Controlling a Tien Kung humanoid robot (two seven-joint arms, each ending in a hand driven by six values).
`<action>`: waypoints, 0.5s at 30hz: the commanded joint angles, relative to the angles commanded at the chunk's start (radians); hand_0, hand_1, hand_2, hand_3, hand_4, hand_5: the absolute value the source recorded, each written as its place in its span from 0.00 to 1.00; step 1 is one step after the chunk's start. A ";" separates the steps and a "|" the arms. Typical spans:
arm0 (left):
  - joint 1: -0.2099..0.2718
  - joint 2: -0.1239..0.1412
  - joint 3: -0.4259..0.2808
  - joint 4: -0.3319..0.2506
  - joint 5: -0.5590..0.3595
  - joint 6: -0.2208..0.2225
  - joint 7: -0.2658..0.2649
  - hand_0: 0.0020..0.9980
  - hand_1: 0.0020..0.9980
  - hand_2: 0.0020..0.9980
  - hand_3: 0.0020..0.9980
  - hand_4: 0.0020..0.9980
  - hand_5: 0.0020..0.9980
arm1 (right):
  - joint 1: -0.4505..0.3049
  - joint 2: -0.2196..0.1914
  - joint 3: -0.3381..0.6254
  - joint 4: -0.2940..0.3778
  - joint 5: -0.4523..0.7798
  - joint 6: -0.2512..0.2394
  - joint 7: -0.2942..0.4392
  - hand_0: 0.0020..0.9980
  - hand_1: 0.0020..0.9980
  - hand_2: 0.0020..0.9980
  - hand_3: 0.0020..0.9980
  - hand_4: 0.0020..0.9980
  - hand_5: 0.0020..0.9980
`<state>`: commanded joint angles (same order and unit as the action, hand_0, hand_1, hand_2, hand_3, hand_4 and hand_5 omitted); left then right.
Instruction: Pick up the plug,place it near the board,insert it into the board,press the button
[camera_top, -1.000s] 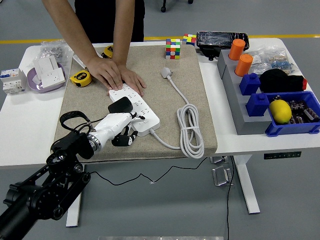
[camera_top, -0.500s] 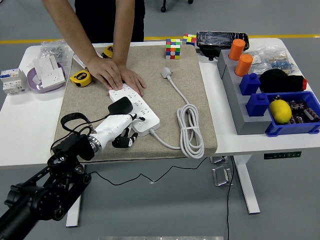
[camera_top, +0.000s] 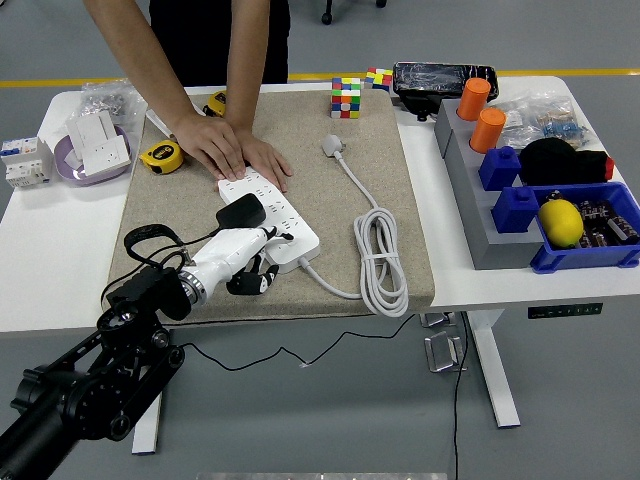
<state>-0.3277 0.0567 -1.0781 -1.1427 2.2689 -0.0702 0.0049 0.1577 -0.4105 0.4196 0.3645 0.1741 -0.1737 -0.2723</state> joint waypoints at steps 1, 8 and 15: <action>0.000 0.000 0.000 0.001 0.000 0.000 0.000 0.19 0.04 0.16 0.83 0.51 0.00 | 0.000 0.000 0.000 0.000 0.000 0.000 0.000 0.81 0.77 0.75 0.78 1.00 1.00; 0.000 0.001 0.002 0.009 0.000 -0.010 0.002 0.19 0.04 0.16 0.82 0.51 0.00 | 0.002 0.000 0.004 0.000 -0.001 -0.001 0.001 0.81 0.77 0.75 0.78 1.00 1.00; -0.004 0.006 0.014 0.014 0.000 -0.019 0.003 0.19 0.04 0.16 0.82 0.51 0.00 | 0.003 0.001 0.004 -0.001 0.002 0.000 0.001 0.81 0.77 0.75 0.78 1.00 1.00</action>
<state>-0.3319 0.0630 -1.0643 -1.1287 2.2689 -0.0894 0.0084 0.1611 -0.4091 0.4236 0.3639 0.1758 -0.1733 -0.2710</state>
